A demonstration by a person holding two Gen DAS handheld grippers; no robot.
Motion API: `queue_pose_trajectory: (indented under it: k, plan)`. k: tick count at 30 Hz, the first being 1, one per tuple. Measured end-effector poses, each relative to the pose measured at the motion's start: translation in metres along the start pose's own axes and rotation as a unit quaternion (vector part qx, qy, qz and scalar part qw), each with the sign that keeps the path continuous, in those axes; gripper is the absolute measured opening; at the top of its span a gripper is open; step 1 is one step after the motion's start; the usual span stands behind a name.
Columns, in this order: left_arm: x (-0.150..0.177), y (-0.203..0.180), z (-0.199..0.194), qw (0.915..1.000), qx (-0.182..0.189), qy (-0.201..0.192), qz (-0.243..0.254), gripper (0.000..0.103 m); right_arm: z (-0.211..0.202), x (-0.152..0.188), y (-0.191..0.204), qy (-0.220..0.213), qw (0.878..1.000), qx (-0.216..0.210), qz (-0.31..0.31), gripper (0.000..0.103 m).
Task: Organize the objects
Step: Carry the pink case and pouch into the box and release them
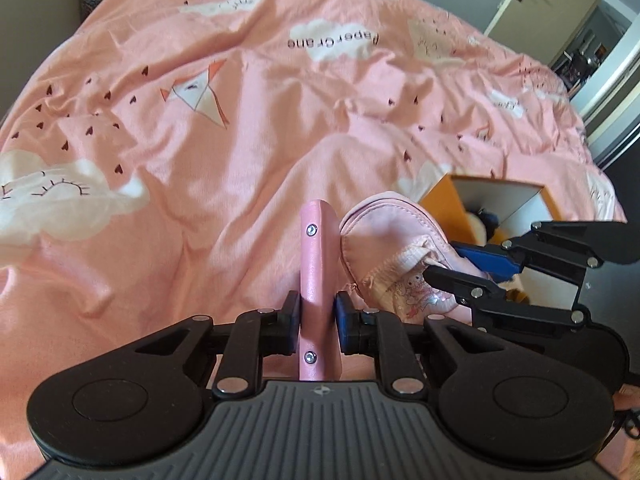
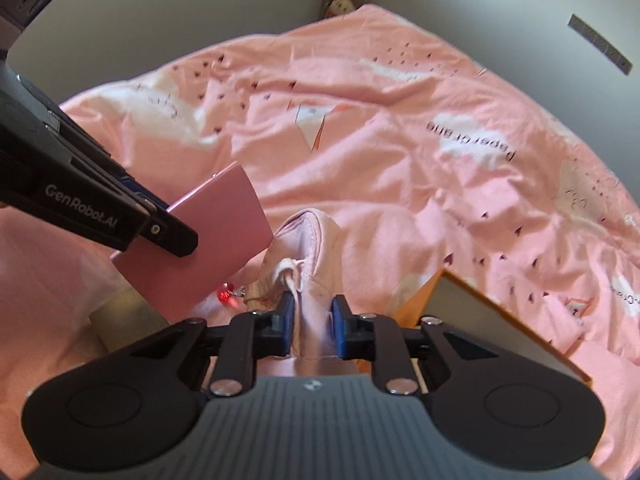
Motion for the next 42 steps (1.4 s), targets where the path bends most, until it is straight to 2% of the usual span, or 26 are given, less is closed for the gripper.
queue_pose_trajectory:
  k: [6,12,18,22,29,35,42]
  plan:
    - [-0.013,-0.035,-0.031,0.9991,0.032,-0.029,-0.003,0.02,-0.052,-0.003,-0.027,-0.035,0.998,0.031,0.028,0.021]
    - [-0.024,-0.096,-0.041,0.9947,0.097,-0.035,0.005,0.02,-0.102,0.017,-0.074,-0.05,0.993,0.088,0.057,0.021]
    - [-0.022,-0.161,-0.006,0.9893,0.143,-0.01,0.026,0.019,-0.122,0.064,-0.128,-0.021,0.983,0.144,0.107,0.021]
    - [-0.025,-0.191,0.031,0.9882,0.151,0.007,0.023,0.019,-0.117,0.09,-0.155,-0.001,0.977,0.165,0.131,0.021]
    - [-0.03,-0.216,0.084,0.9889,0.147,0.025,0.005,0.019,-0.088,0.111,-0.185,0.021,0.971,0.169,0.167,0.021]
    - [-0.028,-0.222,0.118,0.9893,0.14,0.036,-0.019,0.019,-0.071,0.115,-0.192,0.02,0.971,0.132,0.197,0.022]
    - [-0.027,-0.218,0.141,0.9891,0.132,0.03,-0.057,0.019,-0.046,0.119,-0.195,0.026,0.97,0.096,0.223,0.021]
Point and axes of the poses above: each gripper's, at about its wrist camera, not at the fingertips, and z roughly the way its jaws point, y to its left, x to its underside, the point moved 7 cm from there along z, roughly the way its jaws point, and after that the axes turned 2 degrees about -y, right-handed, at the moved point
